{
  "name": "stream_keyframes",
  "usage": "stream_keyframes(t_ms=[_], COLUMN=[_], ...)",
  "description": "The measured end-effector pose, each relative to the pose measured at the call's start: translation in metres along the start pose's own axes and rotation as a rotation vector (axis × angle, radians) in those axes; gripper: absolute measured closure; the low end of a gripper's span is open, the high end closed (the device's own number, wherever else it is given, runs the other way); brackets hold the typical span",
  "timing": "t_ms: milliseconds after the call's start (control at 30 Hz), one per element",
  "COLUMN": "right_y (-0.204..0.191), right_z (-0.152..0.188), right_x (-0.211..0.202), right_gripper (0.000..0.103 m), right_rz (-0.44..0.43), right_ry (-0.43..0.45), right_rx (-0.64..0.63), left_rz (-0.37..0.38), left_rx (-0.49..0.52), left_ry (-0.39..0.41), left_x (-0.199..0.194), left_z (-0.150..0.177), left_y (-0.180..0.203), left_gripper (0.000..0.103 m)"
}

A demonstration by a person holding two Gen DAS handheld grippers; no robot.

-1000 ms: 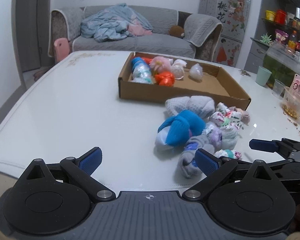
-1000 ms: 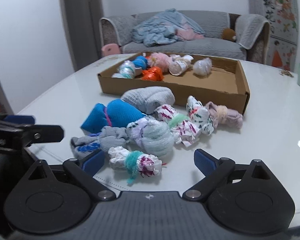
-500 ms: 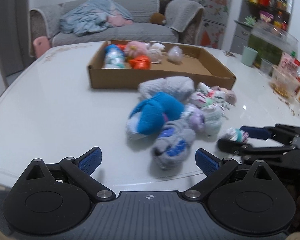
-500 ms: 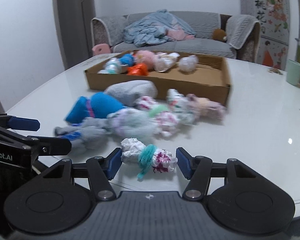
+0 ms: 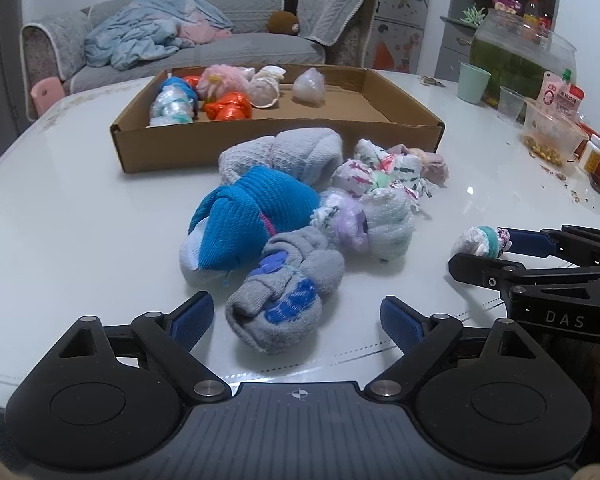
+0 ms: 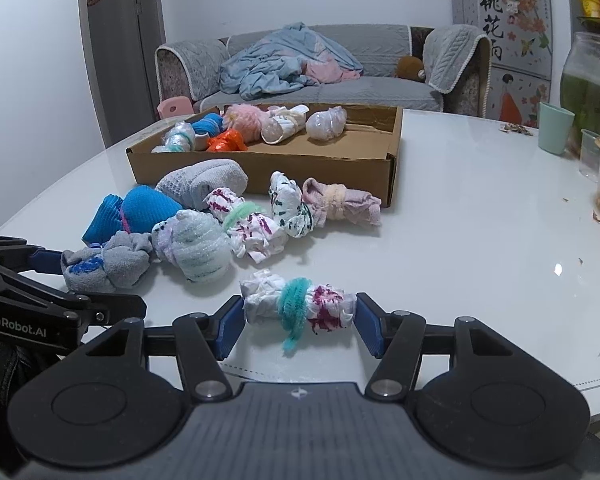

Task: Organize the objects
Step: 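Grasp teal-banded white sock bundle with right tool while left tool grasps grey sock ball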

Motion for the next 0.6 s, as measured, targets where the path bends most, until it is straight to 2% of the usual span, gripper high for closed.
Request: stream_keyframes(t_ms=[133, 200, 233, 367, 600], right_y=[0.003, 0.005, 0.006, 0.009, 0.014], right_z=[0.000, 0.000, 0.000, -0.001, -0.008], right_x=[-0.001, -0.002, -0.002, -0.004, -0.010], right_gripper=[0.048, 0.050, 0.050, 0.051, 0.051], right_rz=[-0.002, -0.004, -0.005, 0.000, -0.004], right_ry=[0.007, 0.010, 0.011, 0.012, 0.030], right_rx=[0.004, 0.008, 0.005, 0.002, -0.017], left_rz=[0.008, 0.005, 0.011, 0.022, 0.059], left_rx=[0.041, 0.052, 0.054, 0.051, 0.072], left_ry=[0.010, 0.017, 0.018, 0.018, 0.021], left_x=[0.002, 0.001, 0.000, -0.002, -0.012], left_z=[-0.003, -0.004, -0.005, -0.005, -0.006], left_y=[0.006, 0.007, 0.007, 0.007, 0.014], left_gripper=[0.031, 0.044, 0.055, 0.059, 0.060])
Point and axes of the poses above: each gripper's, at about its wrist camera, not at the fingertips, and x roughly the way its jaws point, y to its right, z to its underside, the point moved 10 cm from there along x, roughly the way its jaws point, and after that the axes turned 12 degrees about y, right-handed, at the moved point
